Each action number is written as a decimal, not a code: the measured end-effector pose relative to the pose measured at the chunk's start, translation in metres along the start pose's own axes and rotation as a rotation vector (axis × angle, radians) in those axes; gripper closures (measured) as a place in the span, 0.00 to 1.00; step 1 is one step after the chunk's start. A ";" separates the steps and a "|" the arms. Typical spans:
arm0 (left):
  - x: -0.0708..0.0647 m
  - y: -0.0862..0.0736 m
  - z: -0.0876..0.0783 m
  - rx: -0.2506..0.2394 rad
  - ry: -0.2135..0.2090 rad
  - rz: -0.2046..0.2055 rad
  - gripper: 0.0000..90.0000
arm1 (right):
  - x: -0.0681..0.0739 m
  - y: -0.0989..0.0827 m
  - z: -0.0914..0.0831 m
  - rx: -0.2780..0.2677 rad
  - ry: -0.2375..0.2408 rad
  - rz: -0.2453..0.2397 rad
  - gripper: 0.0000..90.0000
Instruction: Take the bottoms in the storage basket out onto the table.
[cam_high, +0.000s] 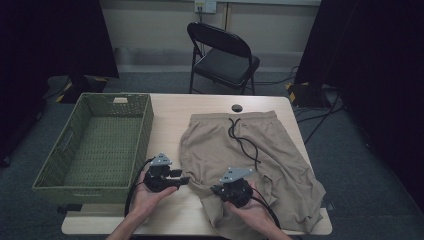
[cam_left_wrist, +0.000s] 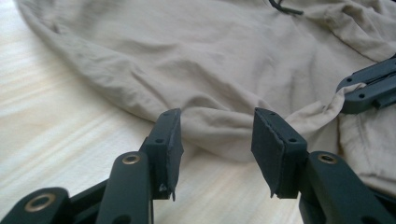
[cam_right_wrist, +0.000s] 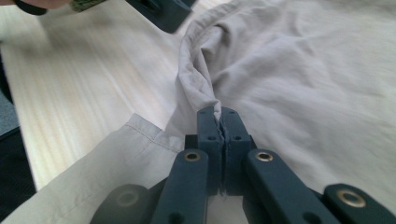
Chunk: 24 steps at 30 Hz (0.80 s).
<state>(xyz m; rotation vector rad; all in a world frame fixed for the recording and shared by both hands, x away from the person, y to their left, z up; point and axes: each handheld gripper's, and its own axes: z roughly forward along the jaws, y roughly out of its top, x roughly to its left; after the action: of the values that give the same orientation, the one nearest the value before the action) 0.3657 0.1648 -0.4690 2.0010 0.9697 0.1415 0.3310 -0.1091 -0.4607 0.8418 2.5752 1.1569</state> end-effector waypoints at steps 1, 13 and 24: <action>0.001 0.000 0.000 -0.003 0.001 -0.003 0.58 | -0.002 0.000 -0.001 0.002 -0.008 0.001 0.99; 0.003 0.000 0.000 0.006 0.001 -0.011 0.57 | -0.034 -0.007 0.004 0.021 -0.105 0.031 0.99; 0.003 0.000 -0.003 0.001 0.003 -0.015 0.57 | -0.044 -0.018 0.024 0.073 -0.143 0.040 0.99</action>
<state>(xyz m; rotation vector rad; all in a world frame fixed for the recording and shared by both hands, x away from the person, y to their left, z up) 0.3666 0.1687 -0.4680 1.9950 0.9867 0.1362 0.3687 -0.1287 -0.4919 0.9587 2.5083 0.9797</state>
